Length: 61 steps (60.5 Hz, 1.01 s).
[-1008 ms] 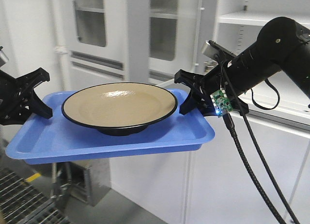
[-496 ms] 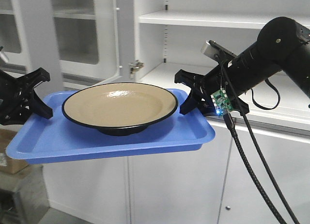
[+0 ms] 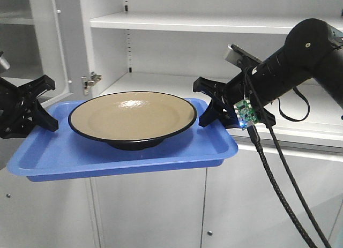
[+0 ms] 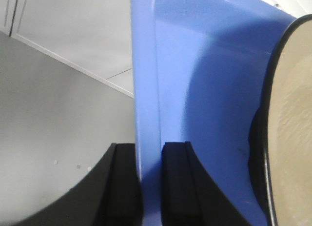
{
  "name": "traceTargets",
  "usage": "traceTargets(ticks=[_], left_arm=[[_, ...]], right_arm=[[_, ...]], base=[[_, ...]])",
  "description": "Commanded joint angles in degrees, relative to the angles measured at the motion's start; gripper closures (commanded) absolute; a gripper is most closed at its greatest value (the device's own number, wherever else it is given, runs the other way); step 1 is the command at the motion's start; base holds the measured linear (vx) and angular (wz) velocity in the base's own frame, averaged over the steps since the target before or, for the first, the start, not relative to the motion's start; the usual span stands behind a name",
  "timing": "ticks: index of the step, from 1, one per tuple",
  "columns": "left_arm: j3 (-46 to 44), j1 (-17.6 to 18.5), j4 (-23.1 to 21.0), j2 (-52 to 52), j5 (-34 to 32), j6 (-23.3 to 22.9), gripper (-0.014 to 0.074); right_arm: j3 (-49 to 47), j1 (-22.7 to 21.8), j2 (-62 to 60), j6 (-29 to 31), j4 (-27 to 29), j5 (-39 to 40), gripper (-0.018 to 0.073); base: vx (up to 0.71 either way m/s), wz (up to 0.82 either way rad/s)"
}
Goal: Place disk in tray to left cabinet
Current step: 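Hold the tray above the cabinet shelf as the base approaches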
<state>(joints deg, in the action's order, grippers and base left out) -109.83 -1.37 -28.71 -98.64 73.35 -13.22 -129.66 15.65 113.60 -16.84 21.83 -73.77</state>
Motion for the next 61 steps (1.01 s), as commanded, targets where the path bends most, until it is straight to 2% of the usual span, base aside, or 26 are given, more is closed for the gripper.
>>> traceTargets(ticks=[1,31,61], left_arm=[[-2.0,1.6,-10.0,3.4,-3.2,-0.7,0.0598],[-2.0,1.6,-10.0,3.4,-3.2,-0.7,0.0598],[-2.0,1.6,-10.0,3.4,-3.2,-0.7,0.0598]], right_arm=[[-2.0,1.5,-3.9,0.6,8.6,0.7,0.0561],[-2.0,1.5,-3.9,0.6,8.6,0.7,0.0561],[-2.0,1.5,-3.9,0.6,8.6,0.7,0.0561]], base=[[0.11,-0.24],[0.13,-0.2],[0.13,-0.06]])
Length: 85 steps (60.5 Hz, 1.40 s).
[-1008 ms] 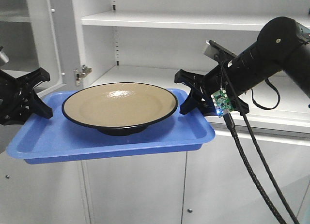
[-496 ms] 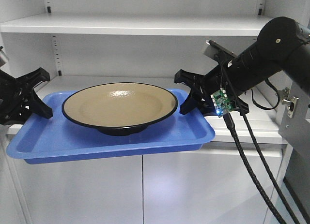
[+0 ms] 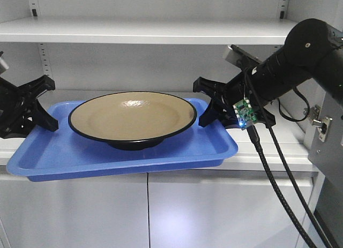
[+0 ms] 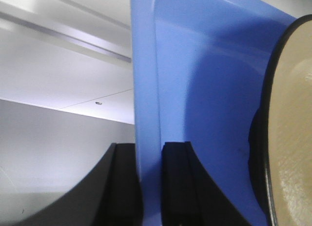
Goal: Place disk in tray to left cabinet
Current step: 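Hold the tray above the cabinet shelf as the base approaches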
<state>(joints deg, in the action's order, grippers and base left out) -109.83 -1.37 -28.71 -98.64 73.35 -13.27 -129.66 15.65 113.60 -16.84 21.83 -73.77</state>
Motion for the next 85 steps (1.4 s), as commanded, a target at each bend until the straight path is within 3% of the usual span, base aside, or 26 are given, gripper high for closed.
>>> traceTargets(ticks=[1,85], left_arm=[[-2.0,1.6,-10.0,3.4,-3.2,-0.6,0.0598],[-2.0,1.6,-10.0,3.4,-3.2,-0.6,0.0598]], right_arm=[[-2.0,1.5,-3.9,0.6,8.6,0.7,0.0561],[-2.0,1.5,-3.9,0.6,8.6,0.7,0.0561]], base=[[0.12,0.02],[0.07,-0.05]])
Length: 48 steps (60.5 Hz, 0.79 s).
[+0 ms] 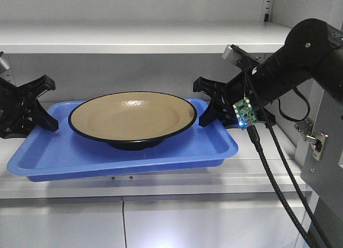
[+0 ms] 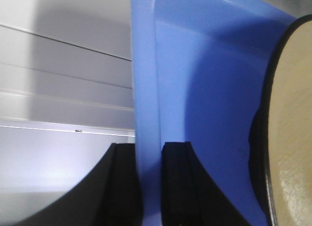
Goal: Place disk in tray to left cabinet
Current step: 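Hold the tray above the cabinet shelf as the base approaches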
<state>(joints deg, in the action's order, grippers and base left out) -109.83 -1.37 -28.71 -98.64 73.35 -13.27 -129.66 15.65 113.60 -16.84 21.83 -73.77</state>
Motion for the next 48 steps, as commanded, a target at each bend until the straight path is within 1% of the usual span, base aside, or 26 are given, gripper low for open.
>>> traceTargets(ticks=[1,48], left_arm=[[-2.0,1.6,-10.0,3.4,-3.2,-0.6,0.0598],[-2.0,1.6,-9.9,3.4,-4.0,-0.7,0.0598]], right_arm=[[-2.0,1.5,-3.9,0.6,8.6,0.7,0.0561],[-2.0,1.5,-3.9,0.6,8.6,1.0,0.0561]], base=[[0.0,-0.02],[0.0,0.0]])
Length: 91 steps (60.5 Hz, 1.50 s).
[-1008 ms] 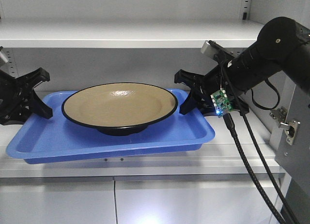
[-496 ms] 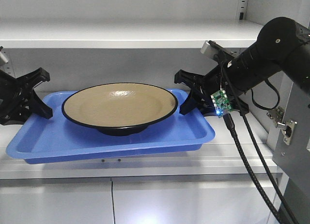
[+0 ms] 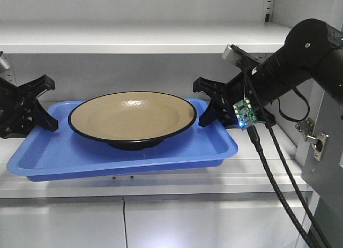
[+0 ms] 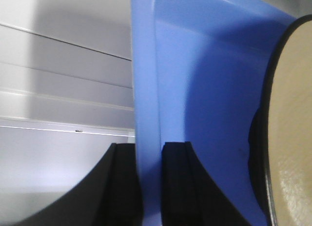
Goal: Place disk in tray to left cabinet
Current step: 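Hold the tray above the cabinet shelf as the base approaches, then push the tray forward and lower it onto the cabinet shelf with both grippers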
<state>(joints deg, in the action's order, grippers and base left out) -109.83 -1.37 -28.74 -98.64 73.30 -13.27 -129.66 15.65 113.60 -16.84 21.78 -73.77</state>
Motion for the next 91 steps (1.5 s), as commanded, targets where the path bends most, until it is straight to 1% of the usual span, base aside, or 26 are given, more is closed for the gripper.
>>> traceTargets(ticks=[1,12,27,36,43,55,62,72,79,84,91], left_arm=[[-2.0,1.6,-9.8,3.4,-4.0,-0.7,0.0598],[-2.0,1.6,-9.6,3.4,-4.3,-0.6,0.0598],[-2.0,1.6,-9.7,2.1,-9.1,-0.6,0.0598],[-2.0,1.6,-9.7,-0.4,-8.3,-0.5,0.0598],[-2.0,1.6,-9.7,-2.4,-8.8,0.1,0.0598],[-2.0,1.6,-9.7,-5.9,-14.4,1.0,0.0598],[-2.0,1.6,-9.7,-8.4,-16.6,3.9,0.0598],[-2.0,1.6,-9.7,-12.4,-19.6,4.6,0.0598],[-2.0,1.6,-10.2,-15.1,-24.8,5.2,0.0598],[-2.0,1.6,-10.4,-16.7,-27.7,5.3,0.0598],[-2.0,1.6,-10.4,-18.4,-31.1,6.6,0.0598]], right_arm=[[-2.0,1.5,-3.9,0.6,8.6,1.0,0.0561],[-2.0,1.5,-3.9,0.6,8.6,1.1,0.0561],[-2.0,1.5,-3.5,0.6,7.3,3.1,0.0561],[-2.0,1.5,-2.2,0.4,7.2,4.4,0.0561],[-2.0,1.5,-0.5,0.4,7.2,5.7,0.0561],[-2.0,1.5,2.5,0.4,7.1,9.6,0.0561],[-2.0,1.5,4.6,0.6,7.3,12.9,0.0561],[-2.0,1.5,7.6,0.6,7.4,17.7,0.0561],[-2.0,1.5,9.7,0.6,7.5,20.5,0.0561],[-2.0,1.5,11.5,0.6,7.8,23.1,0.0561],[-2.0,1.5,13.5,0.6,7.8,26.0,0.0561]], base=[[0.0,0.0],[0.0,0.0],[0.0,0.0],[0.0,0.0],[0.0,0.0],[0.0,0.0],[0.0,0.0],[0.0,0.0],[0.0,0.0],[0.0,0.0],[0.0,0.0]])
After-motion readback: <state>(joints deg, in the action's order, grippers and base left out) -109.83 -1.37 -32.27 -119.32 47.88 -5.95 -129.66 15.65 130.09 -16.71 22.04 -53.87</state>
